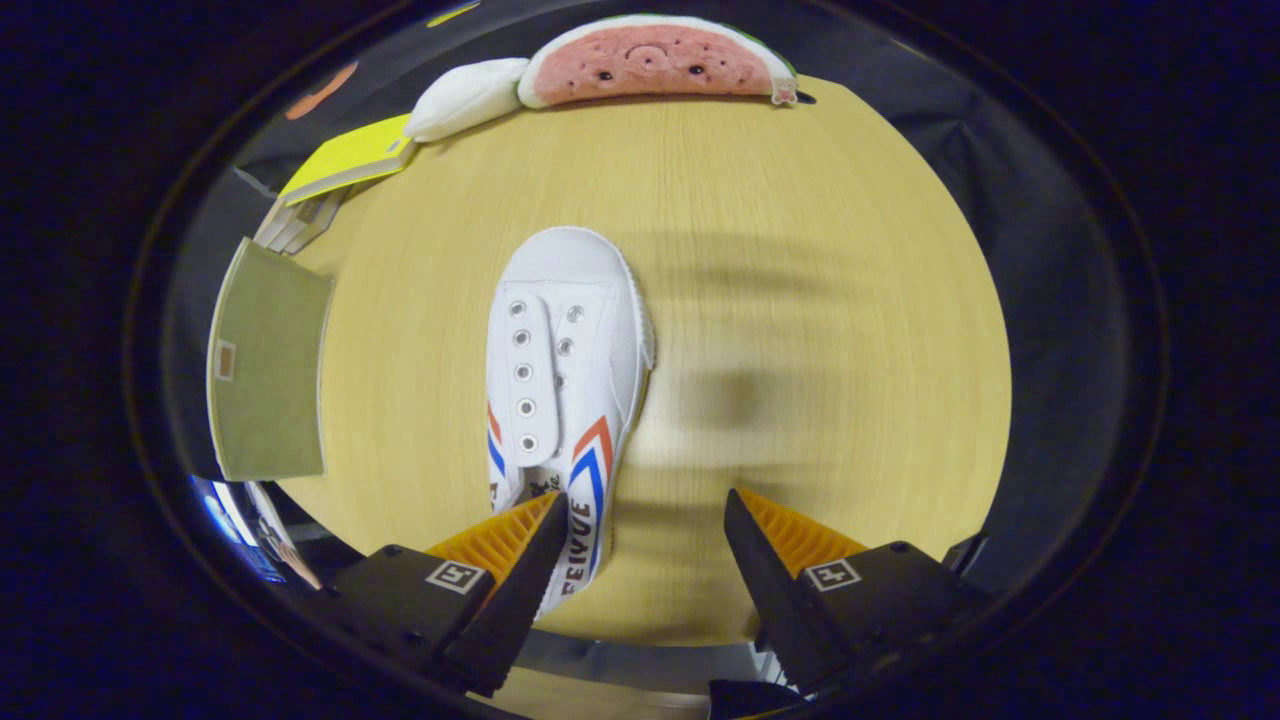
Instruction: Open the storage box then place both shoes into the box .Put the left shoe in first, then the right shoe, with the right side of both shoes facing outward in a uniform manner.
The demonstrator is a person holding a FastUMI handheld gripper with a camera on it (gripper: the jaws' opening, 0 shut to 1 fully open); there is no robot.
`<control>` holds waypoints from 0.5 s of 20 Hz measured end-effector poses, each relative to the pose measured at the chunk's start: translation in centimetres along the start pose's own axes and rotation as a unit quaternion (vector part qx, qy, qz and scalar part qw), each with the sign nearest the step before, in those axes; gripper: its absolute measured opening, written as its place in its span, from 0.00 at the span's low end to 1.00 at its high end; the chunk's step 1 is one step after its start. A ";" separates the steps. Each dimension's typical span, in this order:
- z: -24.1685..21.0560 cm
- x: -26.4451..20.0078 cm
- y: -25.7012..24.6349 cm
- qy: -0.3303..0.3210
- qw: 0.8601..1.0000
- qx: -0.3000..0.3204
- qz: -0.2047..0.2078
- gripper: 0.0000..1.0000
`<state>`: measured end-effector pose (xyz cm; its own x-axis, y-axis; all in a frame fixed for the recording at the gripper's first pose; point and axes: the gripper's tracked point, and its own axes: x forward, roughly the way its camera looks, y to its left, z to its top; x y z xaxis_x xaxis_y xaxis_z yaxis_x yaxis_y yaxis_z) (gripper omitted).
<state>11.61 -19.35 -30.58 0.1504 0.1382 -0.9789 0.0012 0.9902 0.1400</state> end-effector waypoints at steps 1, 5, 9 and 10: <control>0.1 0.5 0.2 0.003 1.000 -0.003 0.002 1.00; 1.2 1.5 1.5 -0.004 1.000 -0.017 -0.003 0.92; 0.7 1.2 3.2 0.008 1.000 0.010 0.021 0.37; 0.5 1.0 3.9 0.011 0.999 0.025 0.041 0.33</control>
<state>12.27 -15.33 -30.96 0.1300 0.2207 -0.9667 0.0383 0.9731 0.2273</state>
